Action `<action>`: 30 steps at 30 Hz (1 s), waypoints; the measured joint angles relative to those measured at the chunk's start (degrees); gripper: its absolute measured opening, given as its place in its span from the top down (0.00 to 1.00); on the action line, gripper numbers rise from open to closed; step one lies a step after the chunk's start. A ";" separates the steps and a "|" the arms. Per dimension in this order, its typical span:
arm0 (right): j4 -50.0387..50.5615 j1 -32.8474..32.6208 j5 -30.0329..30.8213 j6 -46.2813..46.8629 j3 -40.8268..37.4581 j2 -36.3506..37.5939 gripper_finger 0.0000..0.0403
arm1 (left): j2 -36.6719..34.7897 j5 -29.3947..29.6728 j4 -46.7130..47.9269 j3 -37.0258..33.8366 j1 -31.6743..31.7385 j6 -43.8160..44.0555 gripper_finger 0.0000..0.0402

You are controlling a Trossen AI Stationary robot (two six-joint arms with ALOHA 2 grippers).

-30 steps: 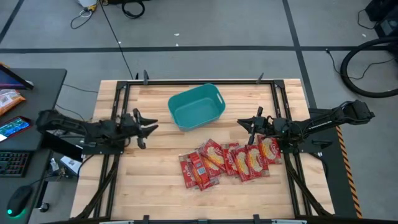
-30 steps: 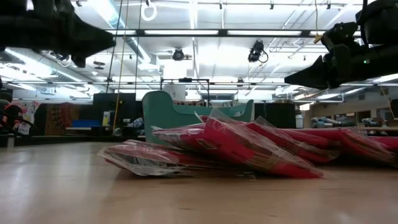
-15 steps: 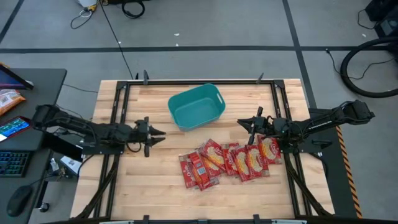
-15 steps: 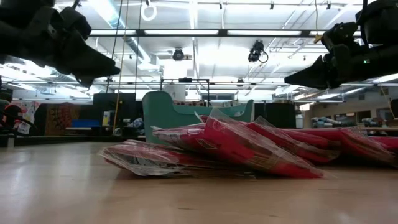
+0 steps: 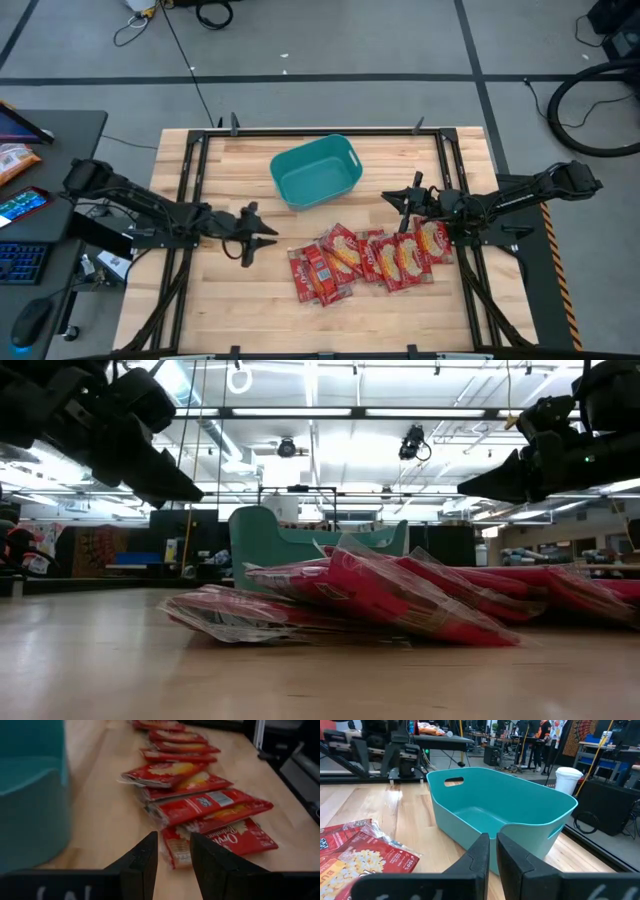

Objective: Sort popcorn bags into baskets
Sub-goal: Put the red popcorn bag into the green bin

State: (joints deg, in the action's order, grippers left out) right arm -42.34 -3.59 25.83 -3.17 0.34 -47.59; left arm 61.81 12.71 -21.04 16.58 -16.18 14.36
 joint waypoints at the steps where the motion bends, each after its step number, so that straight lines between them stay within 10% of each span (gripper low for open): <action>1: -0.01 0.02 0.02 -0.01 0.00 0.00 0.90 | 1.60 0.32 -0.03 0.97 -0.53 -0.01 0.70; 13: -0.01 0.02 0.02 -0.01 0.00 0.00 0.90 | 22.44 4.45 4.26 16.50 -5.48 -6.08 0.48; 30: -0.20 0.02 0.01 -0.01 0.00 0.00 0.90 | 41.02 10.45 23.54 38.20 -10.12 -22.39 0.52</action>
State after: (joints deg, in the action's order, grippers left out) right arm -42.54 -3.57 25.84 -3.18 0.34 -47.59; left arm 102.83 23.16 2.50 54.78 -26.30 -8.03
